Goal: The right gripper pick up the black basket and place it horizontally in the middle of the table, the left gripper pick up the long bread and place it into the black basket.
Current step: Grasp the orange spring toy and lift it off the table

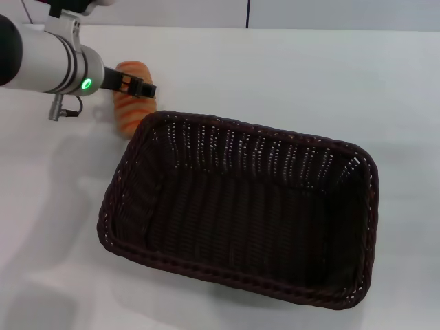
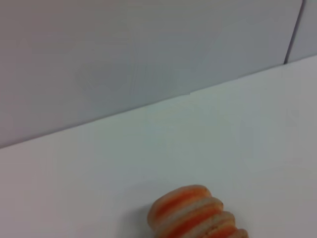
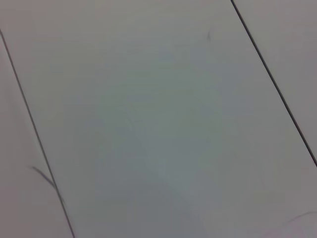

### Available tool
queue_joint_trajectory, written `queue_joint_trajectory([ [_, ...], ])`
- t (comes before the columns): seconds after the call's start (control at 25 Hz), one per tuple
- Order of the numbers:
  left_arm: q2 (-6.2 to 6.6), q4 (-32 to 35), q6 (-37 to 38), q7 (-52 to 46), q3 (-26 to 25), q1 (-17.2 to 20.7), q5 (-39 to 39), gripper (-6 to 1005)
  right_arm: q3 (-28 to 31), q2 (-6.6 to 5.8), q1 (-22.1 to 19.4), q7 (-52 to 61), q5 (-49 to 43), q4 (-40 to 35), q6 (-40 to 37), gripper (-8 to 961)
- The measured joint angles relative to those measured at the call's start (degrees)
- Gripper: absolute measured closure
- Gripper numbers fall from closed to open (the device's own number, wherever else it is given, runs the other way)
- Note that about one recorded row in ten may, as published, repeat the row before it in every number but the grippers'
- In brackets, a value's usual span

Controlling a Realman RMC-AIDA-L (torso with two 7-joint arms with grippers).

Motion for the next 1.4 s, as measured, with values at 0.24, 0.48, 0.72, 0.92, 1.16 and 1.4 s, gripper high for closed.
queue_joint_trajectory([
  [0.24,-0.07,4.71,1.64,0.03,-0.59,-2.05,-0.09,143,-0.06,-0.02,-0.31,0.12,-0.09,-0.20,-0.16,157],
  [0.48,-0.20,8.27,1.46,0.06,-1.40,-3.96,-0.21,144,-0.31,-0.02,-0.31,0.13,-0.20,-0.34,-0.22,157],
  [0.72,-0.21,7.87,0.00,1.59,-1.30,-3.96,-0.23,198,-0.52,-0.11,-0.35,0.23,-0.76,-0.42,-0.28,158],
  [0.92,-0.37,8.24,-0.16,4.84,-1.08,-3.92,-0.25,307,-0.53,-0.19,-0.38,0.70,-1.22,-0.47,-0.36,158],
  [1.16,-0.48,0.13,-0.15,5.00,1.12,-0.10,-0.28,424,-0.18,-0.20,-0.52,1.03,-1.55,-0.23,-1.61,158],
  [1.4,-0.15,-14.25,-2.44,8.67,2.34,5.91,-2.13,466,0.01,-0.20,-0.99,1.58,-1.57,-0.15,-2.34,158],
])
